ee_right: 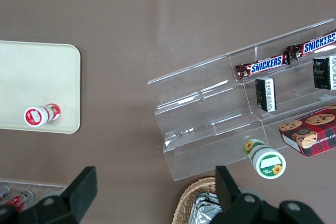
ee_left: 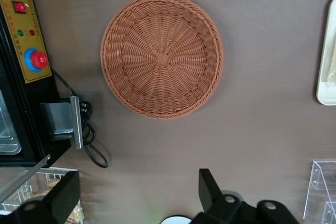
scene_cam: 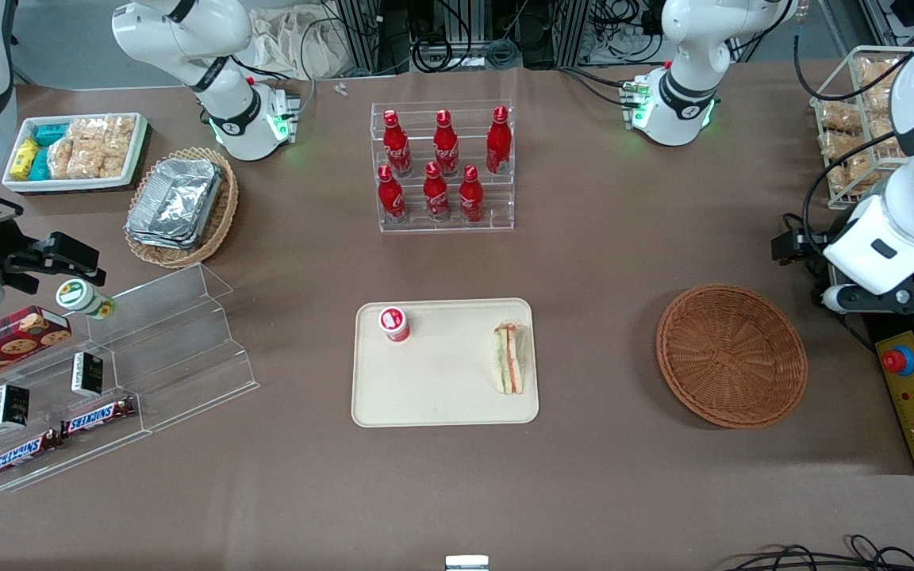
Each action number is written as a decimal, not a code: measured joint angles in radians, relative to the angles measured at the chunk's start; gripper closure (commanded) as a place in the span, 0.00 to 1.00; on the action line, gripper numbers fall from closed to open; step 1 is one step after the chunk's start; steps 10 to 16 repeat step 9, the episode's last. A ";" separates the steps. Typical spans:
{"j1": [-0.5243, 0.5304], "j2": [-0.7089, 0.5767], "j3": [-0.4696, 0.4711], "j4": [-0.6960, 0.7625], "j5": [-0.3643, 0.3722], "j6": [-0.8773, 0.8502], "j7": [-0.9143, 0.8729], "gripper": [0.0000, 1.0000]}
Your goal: Place sandwich from basket to tray
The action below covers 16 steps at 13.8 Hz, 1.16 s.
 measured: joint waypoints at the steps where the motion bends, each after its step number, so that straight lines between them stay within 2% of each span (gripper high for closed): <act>1: 0.007 0.000 0.003 0.001 0.000 0.000 0.000 0.00; 6: 0.027 -0.001 0.022 0.022 -0.001 0.000 -0.031 0.00; 7: 0.006 -0.002 0.059 0.025 -0.012 0.000 -0.031 0.00; 9: -0.081 -0.010 0.209 0.030 -0.074 0.000 -0.017 0.00; 16: -0.081 -0.010 0.209 0.030 -0.074 0.000 -0.017 0.00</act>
